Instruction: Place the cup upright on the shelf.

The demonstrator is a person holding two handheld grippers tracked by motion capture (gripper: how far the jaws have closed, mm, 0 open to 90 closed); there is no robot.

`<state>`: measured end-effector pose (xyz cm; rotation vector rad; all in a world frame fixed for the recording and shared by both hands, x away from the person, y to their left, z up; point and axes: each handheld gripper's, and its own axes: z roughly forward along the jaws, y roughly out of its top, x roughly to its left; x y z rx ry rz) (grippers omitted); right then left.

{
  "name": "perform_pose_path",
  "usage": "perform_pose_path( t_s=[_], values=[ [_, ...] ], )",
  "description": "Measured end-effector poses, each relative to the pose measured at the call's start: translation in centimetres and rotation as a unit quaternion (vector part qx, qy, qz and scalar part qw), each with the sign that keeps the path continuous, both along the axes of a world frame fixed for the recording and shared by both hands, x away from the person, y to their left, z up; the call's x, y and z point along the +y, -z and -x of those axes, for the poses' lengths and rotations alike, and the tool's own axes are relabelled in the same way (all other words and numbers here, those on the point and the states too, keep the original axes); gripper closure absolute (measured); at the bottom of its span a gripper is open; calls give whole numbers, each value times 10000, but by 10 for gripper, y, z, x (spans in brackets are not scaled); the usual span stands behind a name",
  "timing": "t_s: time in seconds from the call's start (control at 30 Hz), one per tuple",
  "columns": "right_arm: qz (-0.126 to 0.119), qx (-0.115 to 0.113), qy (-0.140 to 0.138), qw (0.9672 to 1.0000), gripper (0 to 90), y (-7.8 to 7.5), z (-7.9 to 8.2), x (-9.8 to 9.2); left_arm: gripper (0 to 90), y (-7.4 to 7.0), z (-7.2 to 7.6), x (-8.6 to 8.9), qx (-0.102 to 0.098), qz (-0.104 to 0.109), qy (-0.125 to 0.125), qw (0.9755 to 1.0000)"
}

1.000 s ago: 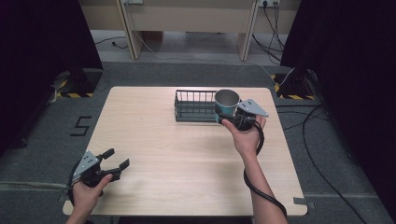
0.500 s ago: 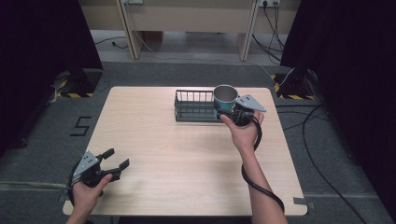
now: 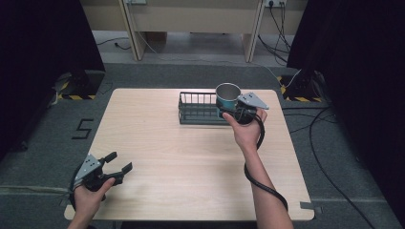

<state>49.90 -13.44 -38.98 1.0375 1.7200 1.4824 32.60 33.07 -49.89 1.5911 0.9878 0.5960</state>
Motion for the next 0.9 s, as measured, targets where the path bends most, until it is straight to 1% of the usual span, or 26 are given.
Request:
perform_pose_path(
  t_s=[0.2,0.6,0.9],
  values=[
    [-15,-13,18,10000,151,-3,-5,2,164,0,0,0,-2,5,3,10000],
    [-19,42,57,10000,151,-6,-20,8,164,0,0,0,-1,17,8,10000],
    [-43,65,53,10000,151,-6,-26,14,165,0,0,0,-5,8,7,10000]
  ],
)
